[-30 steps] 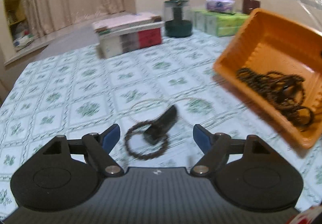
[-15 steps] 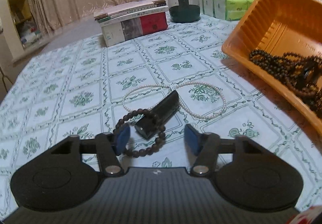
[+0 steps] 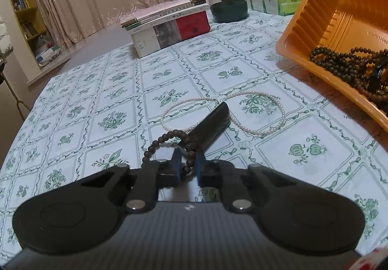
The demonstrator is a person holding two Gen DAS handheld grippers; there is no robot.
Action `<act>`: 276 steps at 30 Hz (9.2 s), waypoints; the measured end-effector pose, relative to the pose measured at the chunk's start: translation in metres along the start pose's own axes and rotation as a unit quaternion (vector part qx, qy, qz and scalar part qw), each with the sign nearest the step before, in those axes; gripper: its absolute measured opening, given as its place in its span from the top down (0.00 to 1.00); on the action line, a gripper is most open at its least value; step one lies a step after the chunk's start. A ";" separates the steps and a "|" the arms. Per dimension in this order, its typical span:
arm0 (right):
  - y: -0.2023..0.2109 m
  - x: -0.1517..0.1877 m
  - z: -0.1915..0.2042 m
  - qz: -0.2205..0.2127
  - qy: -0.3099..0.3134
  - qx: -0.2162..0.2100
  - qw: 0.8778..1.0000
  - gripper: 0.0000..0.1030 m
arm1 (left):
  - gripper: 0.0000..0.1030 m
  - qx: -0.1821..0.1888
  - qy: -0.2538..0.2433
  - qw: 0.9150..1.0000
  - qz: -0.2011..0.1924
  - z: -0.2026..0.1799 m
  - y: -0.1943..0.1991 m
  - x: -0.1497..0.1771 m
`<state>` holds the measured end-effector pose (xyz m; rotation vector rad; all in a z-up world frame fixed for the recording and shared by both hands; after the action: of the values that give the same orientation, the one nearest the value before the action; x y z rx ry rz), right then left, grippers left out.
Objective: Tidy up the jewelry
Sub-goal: 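Grasp the dark bead bracelet with the left gripper and lift it, then lower the dark bead bracelet into the orange tray and open the left gripper, then move the open left gripper back to the black cylinder, then grasp the black cylinder by its end with the left gripper, then carry the black cylinder into the orange tray and open the left gripper, then move the open left gripper back over the pearl necklace, then pinch the pearl necklace strand with the left gripper and lift it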
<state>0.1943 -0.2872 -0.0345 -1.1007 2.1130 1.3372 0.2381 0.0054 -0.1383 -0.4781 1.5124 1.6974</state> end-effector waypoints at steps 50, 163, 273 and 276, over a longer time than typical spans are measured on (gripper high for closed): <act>-0.001 0.000 -0.002 0.000 -0.007 -0.003 1.000 0.97 | 0.94 0.173 0.055 0.982 -0.059 -0.069 0.071 -0.070; -0.008 0.008 -0.009 0.011 -0.027 -0.007 1.000 0.96 | 0.81 0.130 0.067 0.989 -0.030 0.002 0.018 -0.017; -0.011 0.013 -0.011 0.011 -0.035 -0.013 0.999 0.96 | 0.99 0.188 0.009 0.982 -0.014 -0.050 0.013 -0.044; -0.010 0.012 -0.011 0.010 -0.035 -0.013 0.999 0.96 | 0.99 0.189 0.018 0.982 -0.023 -0.043 0.026 -0.050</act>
<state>0.1954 -0.3041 -0.0435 -1.0311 2.0676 1.3963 0.2395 -0.0498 -0.0948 -0.3386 1.7849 1.3290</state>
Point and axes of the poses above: each gripper's, at about its wrist camera, not at the fingertips, and y roughly against the way its jaws point, z to its left, x to its underside, the point moved 9 cm from there along -y, roughly the way its jaws point, and after that the axes turned 3 degrees about x, right-handed, at the moved point
